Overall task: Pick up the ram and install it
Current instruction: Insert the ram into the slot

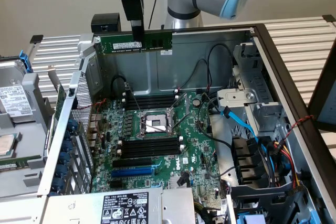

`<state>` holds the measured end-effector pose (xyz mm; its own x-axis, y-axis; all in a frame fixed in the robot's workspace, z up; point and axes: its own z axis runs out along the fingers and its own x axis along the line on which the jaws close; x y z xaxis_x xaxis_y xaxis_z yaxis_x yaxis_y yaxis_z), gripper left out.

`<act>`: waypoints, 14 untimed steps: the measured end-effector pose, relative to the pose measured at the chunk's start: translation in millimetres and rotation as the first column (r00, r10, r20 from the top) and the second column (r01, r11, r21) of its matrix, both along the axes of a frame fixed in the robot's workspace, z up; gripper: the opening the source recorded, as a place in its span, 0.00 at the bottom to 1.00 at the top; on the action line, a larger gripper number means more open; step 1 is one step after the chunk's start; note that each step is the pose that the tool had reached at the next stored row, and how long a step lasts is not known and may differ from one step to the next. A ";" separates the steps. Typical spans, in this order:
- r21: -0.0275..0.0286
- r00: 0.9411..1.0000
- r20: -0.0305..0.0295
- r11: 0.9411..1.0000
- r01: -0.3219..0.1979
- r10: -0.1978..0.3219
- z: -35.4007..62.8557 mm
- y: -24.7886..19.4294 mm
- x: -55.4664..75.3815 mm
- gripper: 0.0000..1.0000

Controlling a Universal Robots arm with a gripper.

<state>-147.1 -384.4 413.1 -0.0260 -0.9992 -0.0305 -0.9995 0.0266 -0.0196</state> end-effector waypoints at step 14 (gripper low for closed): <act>0.001 1.000 0.000 1.000 0.000 0.000 -8.3 0.0 2.2 0.12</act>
<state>-144.9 -384.4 404.8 -0.0262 -0.9992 -0.0313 -0.9995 0.0268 -0.0194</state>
